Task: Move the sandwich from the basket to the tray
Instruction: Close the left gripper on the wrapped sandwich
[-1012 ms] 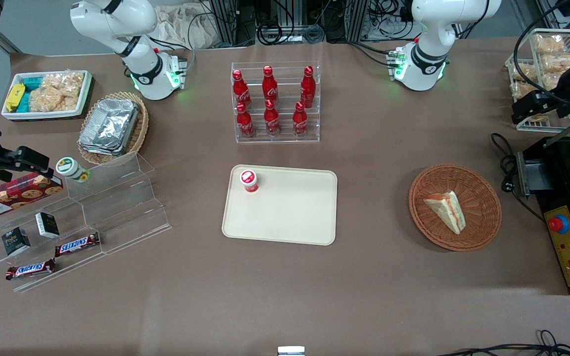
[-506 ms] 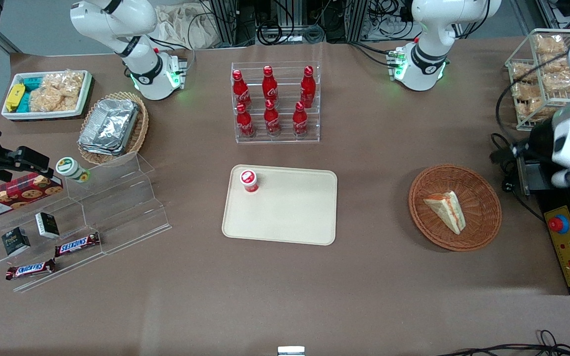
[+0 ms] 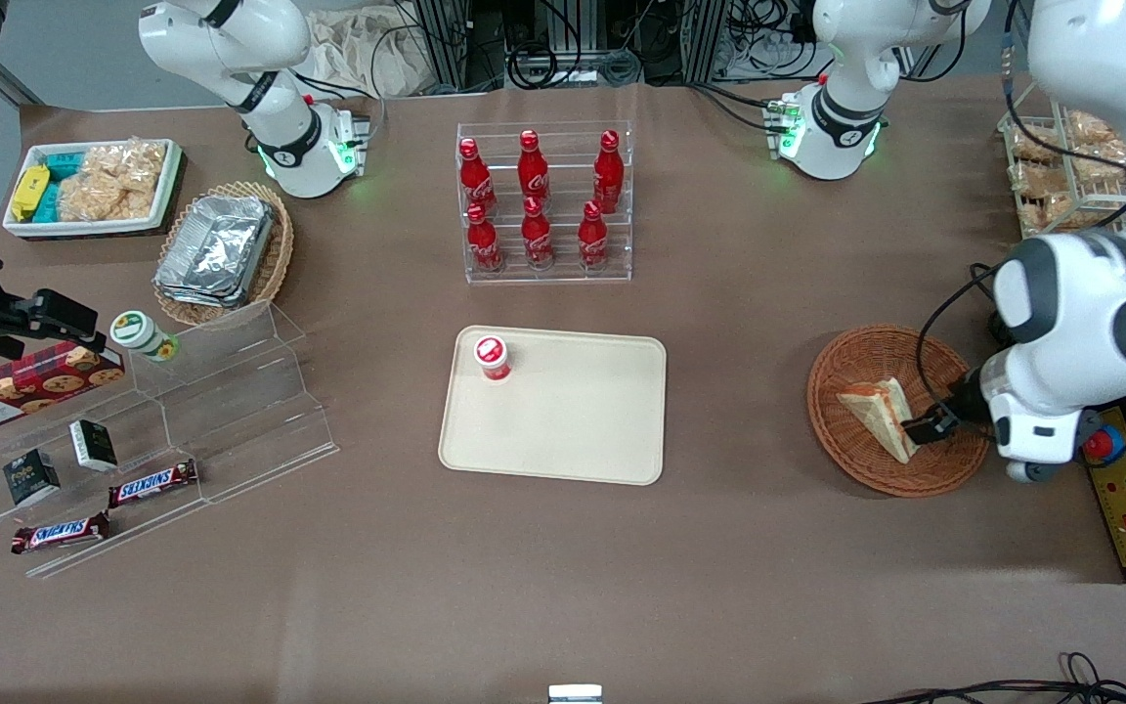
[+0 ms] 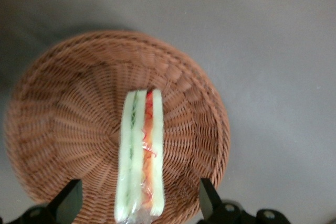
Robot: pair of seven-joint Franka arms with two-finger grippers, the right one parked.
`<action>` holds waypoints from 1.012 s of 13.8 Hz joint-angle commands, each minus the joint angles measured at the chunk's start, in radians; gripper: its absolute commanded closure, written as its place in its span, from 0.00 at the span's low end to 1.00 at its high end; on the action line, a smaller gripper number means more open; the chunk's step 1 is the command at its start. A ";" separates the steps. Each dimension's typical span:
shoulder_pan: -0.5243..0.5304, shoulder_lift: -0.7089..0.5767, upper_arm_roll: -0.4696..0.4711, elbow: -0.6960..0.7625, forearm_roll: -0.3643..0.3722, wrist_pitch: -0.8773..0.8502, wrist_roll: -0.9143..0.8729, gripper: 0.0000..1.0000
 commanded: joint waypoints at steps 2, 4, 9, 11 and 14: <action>-0.011 0.034 0.001 -0.082 -0.011 0.118 -0.041 0.00; -0.011 0.043 0.003 -0.111 -0.009 0.163 -0.041 0.00; -0.013 0.051 0.003 -0.142 -0.001 0.203 -0.038 0.50; -0.013 0.034 0.003 -0.136 0.003 0.191 -0.029 0.74; -0.049 -0.044 0.001 -0.068 0.028 0.072 -0.020 0.86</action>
